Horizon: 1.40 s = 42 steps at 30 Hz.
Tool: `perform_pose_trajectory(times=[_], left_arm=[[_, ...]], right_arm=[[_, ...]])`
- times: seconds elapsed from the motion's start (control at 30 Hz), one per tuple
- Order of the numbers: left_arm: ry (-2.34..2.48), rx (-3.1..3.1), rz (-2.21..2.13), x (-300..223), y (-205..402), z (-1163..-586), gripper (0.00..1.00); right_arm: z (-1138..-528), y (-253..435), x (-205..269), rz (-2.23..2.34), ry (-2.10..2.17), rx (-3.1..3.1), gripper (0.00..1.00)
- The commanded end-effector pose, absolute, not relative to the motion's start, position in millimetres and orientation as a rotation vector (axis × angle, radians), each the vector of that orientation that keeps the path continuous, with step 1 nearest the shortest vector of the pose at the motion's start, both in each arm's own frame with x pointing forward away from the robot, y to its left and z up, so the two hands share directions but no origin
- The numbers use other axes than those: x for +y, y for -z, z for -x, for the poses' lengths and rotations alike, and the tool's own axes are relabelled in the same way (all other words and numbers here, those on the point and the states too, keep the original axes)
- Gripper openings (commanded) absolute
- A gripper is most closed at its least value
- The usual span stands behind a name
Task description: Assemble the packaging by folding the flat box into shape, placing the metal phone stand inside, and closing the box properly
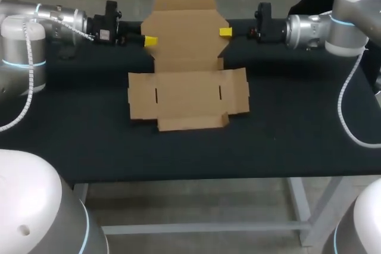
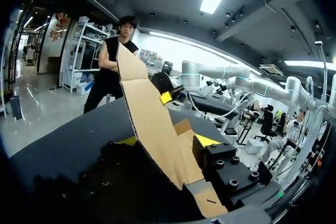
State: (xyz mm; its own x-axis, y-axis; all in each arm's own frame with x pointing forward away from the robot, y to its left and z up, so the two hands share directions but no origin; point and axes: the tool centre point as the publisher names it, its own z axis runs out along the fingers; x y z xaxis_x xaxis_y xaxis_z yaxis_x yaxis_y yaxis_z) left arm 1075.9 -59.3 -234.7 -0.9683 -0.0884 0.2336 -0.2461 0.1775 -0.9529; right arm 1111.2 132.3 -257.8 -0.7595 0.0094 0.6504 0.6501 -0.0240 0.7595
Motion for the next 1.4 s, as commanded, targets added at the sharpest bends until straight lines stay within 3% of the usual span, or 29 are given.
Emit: perform_pose_trajectory(times=[0.03, 0.07, 0.3, 0.5, 1.13, 1.4], left_arm=[[-1.881, -2.206, -0.157, -66.6, 238.7, -1085.3, 0.55], [-1.880, -2.203, -0.148, -68.4, 238.5, -1086.2, 0.49], [-1.871, -2.189, -0.110, -77.3, 238.2, -1090.1, 0.44], [-1.867, -2.183, -0.096, -80.9, 238.0, -1090.5, 0.33], [-1.869, -2.174, -0.080, -87.2, 237.2, -1090.8, 0.27], [-1.877, -2.178, -0.090, -88.5, 237.2, -1092.4, 0.19]], right_arm=[[-1120.5, 259.2, 135.5, 0.614, 1.833, -1.760, 0.00], [-1121.3, 258.7, 136.3, 0.611, 1.835, -1.761, 0.00], [-1126.7, 256.7, 139.3, 0.604, 1.839, -1.761, 0.00], [-1129.9, 256.1, 140.0, 0.607, 1.848, -1.762, 0.00], [-1133.8, 254.4, 144.9, 0.592, 1.853, -1.759, 0.00], [-1133.0, 253.2, 147.8, 0.576, 1.847, -1.760, 0.00]])
